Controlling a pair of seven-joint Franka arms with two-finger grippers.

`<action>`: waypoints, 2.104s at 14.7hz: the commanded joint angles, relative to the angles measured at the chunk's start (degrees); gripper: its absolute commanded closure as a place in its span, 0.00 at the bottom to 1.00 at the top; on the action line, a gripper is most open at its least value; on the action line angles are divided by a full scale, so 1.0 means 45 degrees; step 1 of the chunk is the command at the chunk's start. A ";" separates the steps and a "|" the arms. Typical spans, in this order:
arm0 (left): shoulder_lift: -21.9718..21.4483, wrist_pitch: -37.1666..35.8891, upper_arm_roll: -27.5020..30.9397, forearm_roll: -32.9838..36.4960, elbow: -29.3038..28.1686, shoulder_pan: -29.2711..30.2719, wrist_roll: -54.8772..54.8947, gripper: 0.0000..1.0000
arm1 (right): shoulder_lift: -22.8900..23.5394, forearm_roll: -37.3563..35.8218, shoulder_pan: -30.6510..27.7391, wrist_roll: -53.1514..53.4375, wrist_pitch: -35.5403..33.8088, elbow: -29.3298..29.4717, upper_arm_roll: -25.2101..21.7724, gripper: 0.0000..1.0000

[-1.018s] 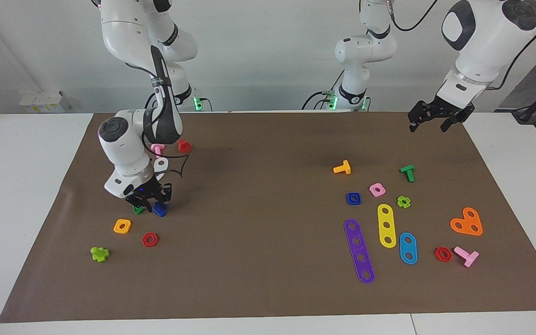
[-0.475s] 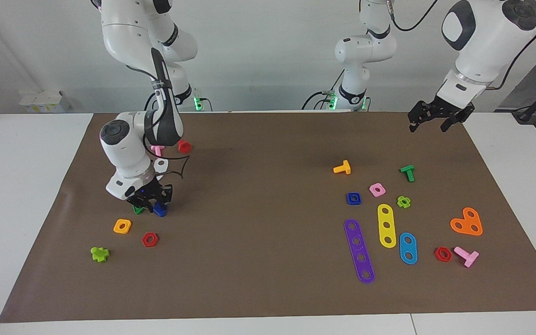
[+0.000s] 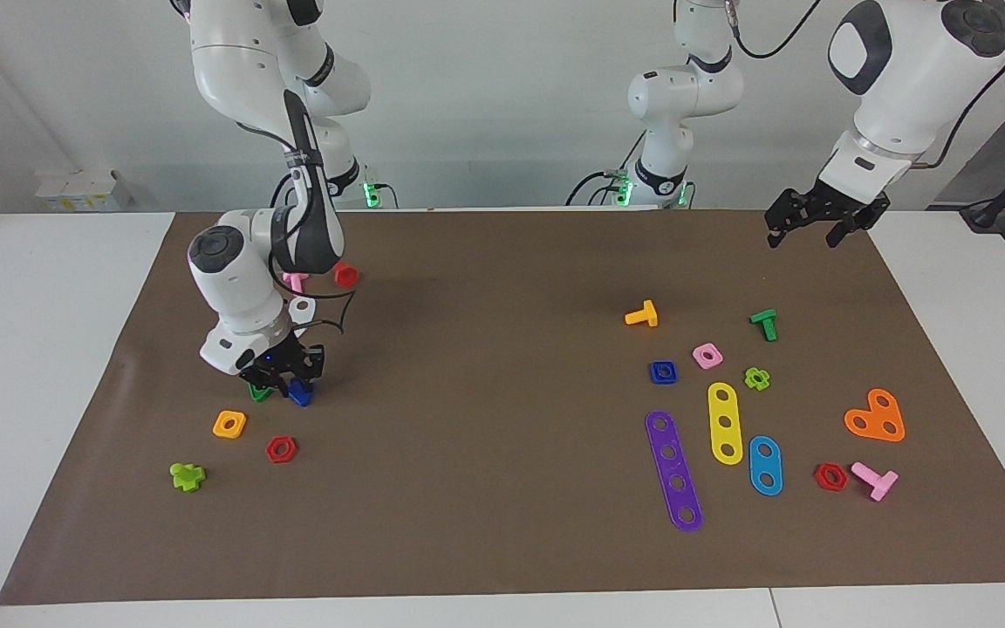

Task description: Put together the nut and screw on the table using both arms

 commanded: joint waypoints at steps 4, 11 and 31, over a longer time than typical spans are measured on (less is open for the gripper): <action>-0.0387 0.0254 0.0006 -0.0146 -0.0459 0.0060 0.0012 0.00 | -0.0093 0.0468 -0.0062 -0.0231 -0.0159 -0.0034 0.0039 1.00; -0.0387 0.0254 -0.0014 -0.0146 -0.0439 -0.0155 -0.0007 0.00 | -0.0423 0.0644 0.0151 0.1461 -0.2674 0.2148 0.0059 1.00; -0.0251 0.1134 -0.0111 -0.0165 -0.0576 -0.0760 -0.0046 0.00 | 0.3441 -0.1973 0.7611 1.3986 -0.2663 0.7408 0.0059 1.00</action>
